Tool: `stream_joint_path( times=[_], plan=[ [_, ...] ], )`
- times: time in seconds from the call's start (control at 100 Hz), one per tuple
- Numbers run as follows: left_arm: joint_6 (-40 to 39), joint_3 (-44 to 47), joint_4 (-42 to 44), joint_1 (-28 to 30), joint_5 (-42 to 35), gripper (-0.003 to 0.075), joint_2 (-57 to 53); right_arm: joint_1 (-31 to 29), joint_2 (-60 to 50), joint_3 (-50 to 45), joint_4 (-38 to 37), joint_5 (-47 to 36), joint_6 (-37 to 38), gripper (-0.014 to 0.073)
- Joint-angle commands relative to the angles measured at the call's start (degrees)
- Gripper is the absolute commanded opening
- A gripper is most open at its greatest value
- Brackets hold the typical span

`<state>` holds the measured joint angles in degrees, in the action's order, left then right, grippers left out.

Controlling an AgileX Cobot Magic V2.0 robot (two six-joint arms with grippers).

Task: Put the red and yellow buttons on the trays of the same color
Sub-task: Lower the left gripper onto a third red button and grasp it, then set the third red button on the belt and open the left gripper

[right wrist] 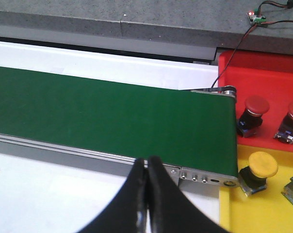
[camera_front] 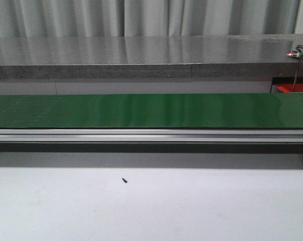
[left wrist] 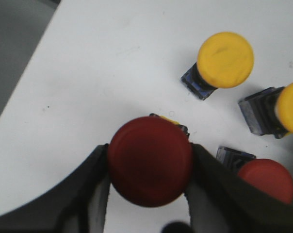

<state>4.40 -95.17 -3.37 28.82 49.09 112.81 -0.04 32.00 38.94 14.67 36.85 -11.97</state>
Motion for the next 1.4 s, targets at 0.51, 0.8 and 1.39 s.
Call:
stream_joint_path(
  times=[0.51, 0.8, 1.39],
  plan=[
    [0.5, 8.9, -1.4, -8.8, -1.0, 0.0169, -19.4, 0.1, -0.1, 1.4, 0.0, -4.1, -0.5, -0.0099],
    [0.5, 15.0, -1.4, -16.3, -4.5, 0.0169, -20.7, 0.1, -0.1, 1.4, 0.0, -4.1, -0.5, -0.0099],
    [2.6, 16.0, -2.9, -17.6, -4.1, 0.0491, -16.2, 0.1, -0.1, 1.4, 0.0, -4.1, -0.5, -0.0099]
  ],
)
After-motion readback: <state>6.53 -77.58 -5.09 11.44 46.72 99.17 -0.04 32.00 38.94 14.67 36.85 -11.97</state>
